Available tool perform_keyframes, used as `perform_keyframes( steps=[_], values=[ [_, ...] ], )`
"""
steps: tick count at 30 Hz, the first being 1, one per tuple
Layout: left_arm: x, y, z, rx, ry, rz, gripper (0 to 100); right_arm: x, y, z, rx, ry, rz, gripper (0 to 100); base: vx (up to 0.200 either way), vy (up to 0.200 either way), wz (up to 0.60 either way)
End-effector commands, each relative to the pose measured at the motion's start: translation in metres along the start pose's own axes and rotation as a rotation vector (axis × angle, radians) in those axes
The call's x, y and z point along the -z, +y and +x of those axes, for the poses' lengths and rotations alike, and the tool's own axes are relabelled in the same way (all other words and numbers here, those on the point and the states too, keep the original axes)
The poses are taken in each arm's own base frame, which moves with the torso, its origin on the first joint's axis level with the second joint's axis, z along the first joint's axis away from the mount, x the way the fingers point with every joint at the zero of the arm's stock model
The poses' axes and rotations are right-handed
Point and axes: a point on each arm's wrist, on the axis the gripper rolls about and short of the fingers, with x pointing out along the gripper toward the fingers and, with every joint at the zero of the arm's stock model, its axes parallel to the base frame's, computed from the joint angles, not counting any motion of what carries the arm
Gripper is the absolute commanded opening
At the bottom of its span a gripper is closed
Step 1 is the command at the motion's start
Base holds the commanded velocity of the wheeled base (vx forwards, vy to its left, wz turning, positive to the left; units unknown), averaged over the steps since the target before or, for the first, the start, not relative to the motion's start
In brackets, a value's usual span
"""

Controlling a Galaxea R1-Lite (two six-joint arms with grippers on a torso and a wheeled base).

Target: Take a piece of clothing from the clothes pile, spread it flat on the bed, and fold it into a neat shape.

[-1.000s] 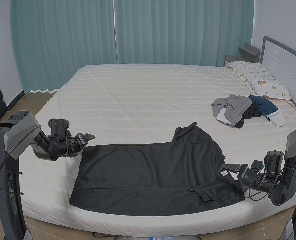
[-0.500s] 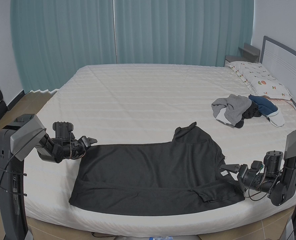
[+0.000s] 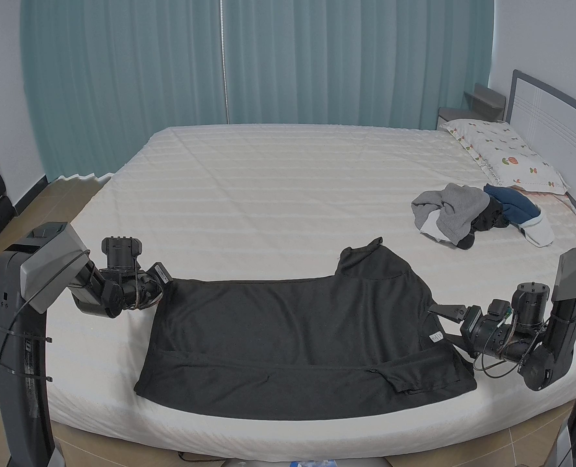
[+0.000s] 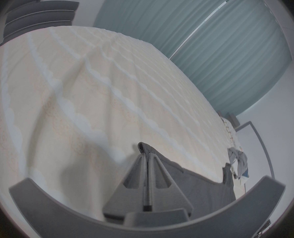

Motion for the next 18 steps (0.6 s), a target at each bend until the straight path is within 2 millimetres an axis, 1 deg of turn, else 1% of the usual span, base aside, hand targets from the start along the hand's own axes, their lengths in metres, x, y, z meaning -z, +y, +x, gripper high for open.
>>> perform_keyframes(
  steps=[1,2,3,4,5,6,7,8,9,12,13,14,15,18],
  values=[
    [-0.011,-0.009,-0.013,0.022,-0.044,-0.052,0,-0.024,0.010,0.019,-0.021,-0.030,-0.043,100,0.000,0.000,0.00],
    [-0.011,-0.009,-0.013,0.022,-0.044,-0.052,0,-0.024,0.010,0.019,-0.021,-0.030,-0.043,100,0.000,0.000,0.00],
    [-0.012,-0.010,-0.016,0.027,-0.046,-0.053,0,-0.034,0.012,0.030,0.004,-0.036,-0.074,100,0.000,0.000,0.00],
    [-0.012,-0.010,-0.017,0.027,-0.046,-0.053,0,-0.039,0.013,0.036,0.026,-0.046,-0.101,100,0.000,0.000,0.00],
    [-0.013,-0.011,-0.018,0.028,-0.047,-0.053,0,-0.039,0.013,0.037,0.030,-0.048,-0.106,100,0.000,0.000,0.00],
    [-0.013,-0.012,-0.020,0.030,-0.048,-0.052,0,-0.048,0.015,0.049,0.080,-0.080,-0.161,100,0.000,0.000,0.00],
    [-0.013,-0.012,-0.020,0.031,-0.049,-0.052,0,-0.050,0.016,0.052,0.091,-0.086,-0.169,100,0.000,0.000,0.00],
    [-0.014,-0.012,-0.020,0.033,-0.051,-0.052,0,-0.058,0.017,0.063,0.123,-0.098,-0.189,100,0.000,0.000,0.00],
    [-0.014,-0.012,-0.020,0.033,-0.051,-0.052,0,-0.061,0.018,0.067,0.133,-0.097,-0.194,100,0.000,0.000,0.00],
    [-0.014,-0.012,-0.020,0.029,-0.052,-0.050,0,-0.078,0.022,0.087,0.177,-0.072,-0.213,100,0.000,0.000,0.00],
    [-0.014,-0.013,-0.021,0.030,-0.053,-0.050,0,-0.081,0.021,0.092,0.188,-0.064,-0.220,100,0.000,0.000,0.00],
    [-0.014,-0.013,-0.021,0.030,-0.053,-0.050,0,-0.081,0.021,0.092,0.188,-0.064,-0.220,100,0.000,0.000,0.00],
    [-0.013,-0.012,-0.021,0.027,-0.050,-0.049,0,-0.088,0.019,0.106,0.211,-0.046,-0.242,100,0.000,0.000,0.00],
    [-0.012,-0.011,-0.021,0.024,-0.047,-0.047,0,-0.089,0.016,0.126,0.240,-0.025,-0.260,100,0.000,0.000,0.00]
  ],
)
